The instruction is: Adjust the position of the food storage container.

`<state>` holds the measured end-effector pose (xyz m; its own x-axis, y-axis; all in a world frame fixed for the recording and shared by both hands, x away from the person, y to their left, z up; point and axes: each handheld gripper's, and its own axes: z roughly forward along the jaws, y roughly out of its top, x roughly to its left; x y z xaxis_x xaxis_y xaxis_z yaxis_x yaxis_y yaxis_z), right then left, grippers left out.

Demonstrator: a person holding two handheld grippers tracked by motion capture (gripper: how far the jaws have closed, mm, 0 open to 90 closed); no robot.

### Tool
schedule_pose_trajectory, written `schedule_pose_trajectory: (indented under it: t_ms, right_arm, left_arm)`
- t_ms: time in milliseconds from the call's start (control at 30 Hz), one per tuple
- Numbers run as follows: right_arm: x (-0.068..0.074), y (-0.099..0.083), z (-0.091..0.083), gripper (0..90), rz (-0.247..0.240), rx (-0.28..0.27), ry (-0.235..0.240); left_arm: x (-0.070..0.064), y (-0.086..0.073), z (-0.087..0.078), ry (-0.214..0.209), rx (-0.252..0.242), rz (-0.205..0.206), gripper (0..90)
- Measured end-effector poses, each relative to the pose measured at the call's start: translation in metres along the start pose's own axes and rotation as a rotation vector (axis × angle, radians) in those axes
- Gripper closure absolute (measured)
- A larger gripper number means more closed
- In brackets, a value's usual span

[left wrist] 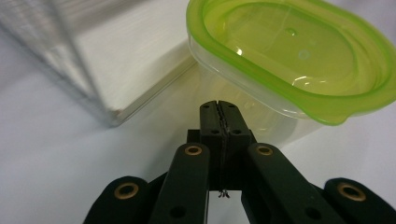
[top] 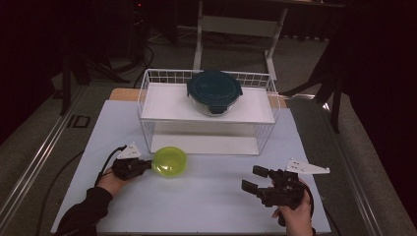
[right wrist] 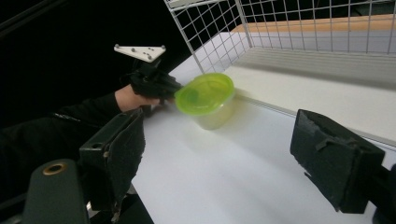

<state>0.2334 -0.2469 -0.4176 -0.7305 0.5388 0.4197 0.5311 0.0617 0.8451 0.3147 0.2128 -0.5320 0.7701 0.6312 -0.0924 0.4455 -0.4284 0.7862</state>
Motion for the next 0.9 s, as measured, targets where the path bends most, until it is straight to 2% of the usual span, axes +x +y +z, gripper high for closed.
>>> schedule_pose_trajectory:
  t_ms: [267,400,533,633,900]
  right_arm:
    - [0.001,0.0,0.0,17.3,0.001,0.0,0.001]
    - [0.001,0.0,0.0,17.3,0.001,0.002,0.001]
    - [0.003,0.001,-0.001,17.3,-0.002,0.002,0.002]
    - [0.003,0.001,-0.001,17.3,-0.003,0.001,0.002]
    - [0.003,0.0,0.001,17.3,-0.002,0.007,0.001]
  left_arm:
    - [-0.011,0.009,0.016,-0.034,0.029,0.02,89.4]
    - [-0.011,0.008,0.018,-0.034,0.045,0.025,89.3]
    - [-0.008,0.005,0.011,-0.033,0.024,0.002,89.3]
    - [-0.008,0.005,0.007,-0.036,0.011,0.0,89.4]
    - [-0.015,0.009,0.014,-0.058,0.014,0.001,89.3]
